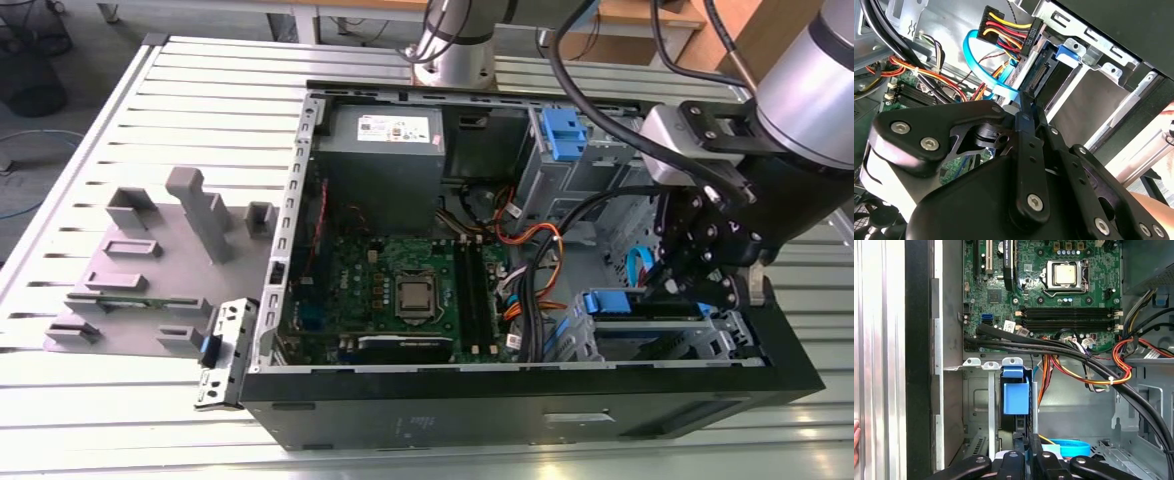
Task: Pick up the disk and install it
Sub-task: 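Insert the first disk wire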
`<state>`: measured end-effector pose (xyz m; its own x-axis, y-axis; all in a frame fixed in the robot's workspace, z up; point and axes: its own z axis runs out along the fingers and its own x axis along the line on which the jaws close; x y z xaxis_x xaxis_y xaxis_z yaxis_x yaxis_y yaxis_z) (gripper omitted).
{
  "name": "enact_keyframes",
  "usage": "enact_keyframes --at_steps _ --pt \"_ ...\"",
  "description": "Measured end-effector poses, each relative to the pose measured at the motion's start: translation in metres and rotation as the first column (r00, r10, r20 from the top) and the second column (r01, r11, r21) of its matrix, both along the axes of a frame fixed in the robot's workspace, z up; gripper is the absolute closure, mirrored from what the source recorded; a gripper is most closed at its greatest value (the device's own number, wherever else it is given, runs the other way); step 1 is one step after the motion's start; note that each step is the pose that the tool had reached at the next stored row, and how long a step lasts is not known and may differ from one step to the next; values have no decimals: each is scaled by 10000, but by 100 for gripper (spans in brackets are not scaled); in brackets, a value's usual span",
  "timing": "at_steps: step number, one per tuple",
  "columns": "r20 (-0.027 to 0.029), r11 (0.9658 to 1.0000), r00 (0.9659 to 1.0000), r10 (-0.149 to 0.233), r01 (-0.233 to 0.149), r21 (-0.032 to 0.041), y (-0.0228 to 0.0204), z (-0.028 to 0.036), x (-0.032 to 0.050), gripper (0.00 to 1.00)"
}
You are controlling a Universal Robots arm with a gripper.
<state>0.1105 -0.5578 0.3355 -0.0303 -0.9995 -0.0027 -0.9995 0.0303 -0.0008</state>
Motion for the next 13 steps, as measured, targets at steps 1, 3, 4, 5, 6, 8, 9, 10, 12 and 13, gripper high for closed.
enact_keyframes --at_steps 1,3,4,5,6,8,9,10,12,13 --pt "5 10000 10000 1 -1 -2 0 -2 0 84" --pt "7 10000 10000 1 -1 -3 0 -2 0 84" --pt "8 10000 10000 0 0 -3 0 -3 0 84" --pt "8 10000 10000 0 0 -2 0 -3 -1 84" --pt "8 10000 10000 0 0 -1 0 -6 -1 84" --pt "10 10000 10000 0 0 3 0 -16 -1 84" --pt "12 10000 10000 0 0 0 -1 -19 -1 84" --pt "12 10000 10000 0 0 -2 -1 -19 -1 84" --pt "12 10000 10000 0 0 -4 -1 -19 -1 84" --pt "12 10000 10000 0 0 -3 -1 -20 -1 84"
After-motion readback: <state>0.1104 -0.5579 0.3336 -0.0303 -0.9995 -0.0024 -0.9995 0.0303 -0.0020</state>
